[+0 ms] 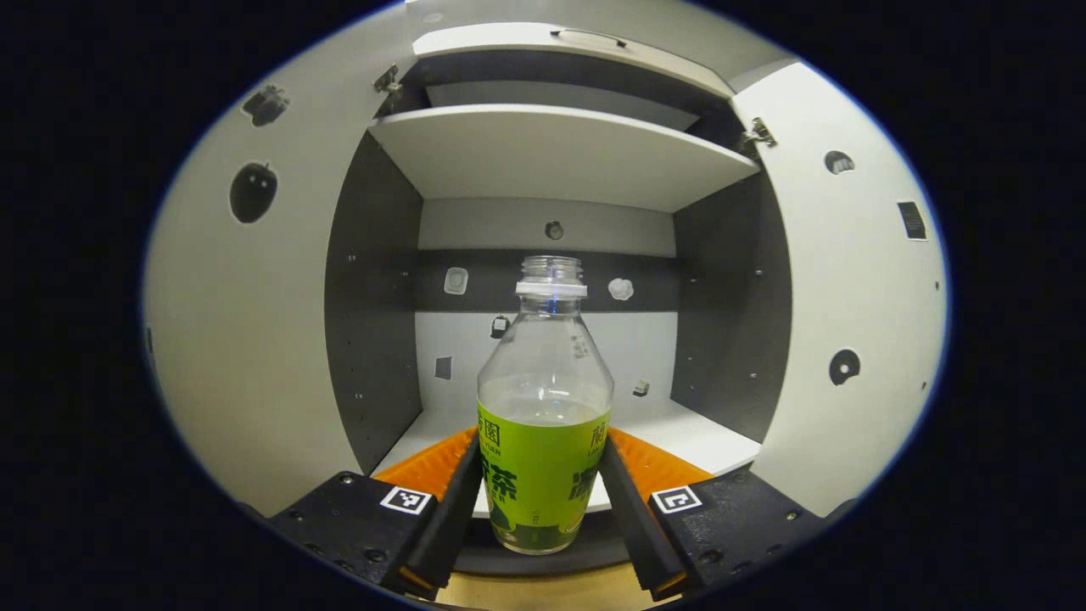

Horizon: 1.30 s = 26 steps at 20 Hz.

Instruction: Grasp the bottle in the cabinet with the left hand and place it on the coaster, then close the right door with the right hand and the left door with the left hand.

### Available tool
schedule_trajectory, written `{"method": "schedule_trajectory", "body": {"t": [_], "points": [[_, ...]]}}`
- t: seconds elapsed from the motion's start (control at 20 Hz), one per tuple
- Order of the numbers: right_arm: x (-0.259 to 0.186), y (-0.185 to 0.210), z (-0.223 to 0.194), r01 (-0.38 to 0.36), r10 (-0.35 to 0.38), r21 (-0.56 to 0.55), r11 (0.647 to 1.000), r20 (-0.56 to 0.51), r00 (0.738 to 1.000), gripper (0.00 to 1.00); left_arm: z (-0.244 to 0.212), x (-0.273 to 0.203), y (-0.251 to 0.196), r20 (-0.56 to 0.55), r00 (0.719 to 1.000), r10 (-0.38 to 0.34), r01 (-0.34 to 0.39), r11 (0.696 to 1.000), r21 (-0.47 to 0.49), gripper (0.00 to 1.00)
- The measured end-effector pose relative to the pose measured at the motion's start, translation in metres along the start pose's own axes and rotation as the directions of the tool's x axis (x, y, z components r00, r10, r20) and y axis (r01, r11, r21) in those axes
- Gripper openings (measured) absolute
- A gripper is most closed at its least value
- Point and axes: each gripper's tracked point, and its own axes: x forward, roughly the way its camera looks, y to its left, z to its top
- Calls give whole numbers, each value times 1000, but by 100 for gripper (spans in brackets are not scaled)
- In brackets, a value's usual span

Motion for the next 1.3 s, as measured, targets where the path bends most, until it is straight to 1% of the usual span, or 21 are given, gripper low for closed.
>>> {"method": "schedule_trajectory", "body": {"t": [0.1,0.15,0.2,0.25,0.3,0.35,0.4,0.5,0.55,0.75,0.8,1.0,1.1,1.2,1.3], "points": [[-5,-5,-3,-4,4,11,1000,3,1000,97,-3,-19,-10,21,1000,-4,4,1000,-4,79],[-7,-7,-6,-6,6,17,1000,-1,1000,97,-8,-29,-16,18,1000,-11,11,1000,0,80],[-10,-10,-8,-6,6,21,1000,-3,1000,95,-16,-39,-22,3,1000,-16,16,1000,11,79],[-12,-13,-10,-7,7,23,1000,-4,1000,97,-22,-48,-27,-15,1000,-22,22,1000,19,79],[-15,-16,-12,-10,10,23,1000,-4,1000,96,-26,-59,-35,-22,999,-36,37,999,19,79],[-17,-19,-12,-11,12,20,1000,-1,1000,95,-29,-67,-41,-16,999,-51,51,999,17,80],[-20,-22,-14,-14,14,16,1000,2,1000,96,-35,-76,-43,-12,999,-49,49,999,10,80],[-23,-27,-21,-16,16,14,1000,-3,1000,98,-43,-92,-53,29,998,-64,64,998,-8,80],[-25,-30,-24,-16,16,17,1000,-12,1000,98,-54,-101,-57,30,997,-69,70,997,-12,80],[-31,-38,-33,-20,21,23,1000,-18,1000,98,-117,-139,-76,-65,991,-119,118,993,-10,80],[-32,-39,-36,-21,22,25,999,-21,1000,96,-130,-147,-80,-77,988,-133,133,991,-12,80],[-37,-39,-40,-39,40,40,998,-22,999,98,-175,-181,-95,-109,973,-204,204,979,-12,80],[-40,-38,-39,-49,50,42,998,-18,999,96,-194,-196,-104,-125,961,-248,248,969,-14,80],[-44,-34,-37,-68,69,32,997,-14,998,97,-216,-213,-112,-159,947,-281,282,959,-11,80],[-49,-29,-34,-88,88,24,996,-8,996,98,-229,-228,-122,-163,932,-323,329,944,11,80]]}}
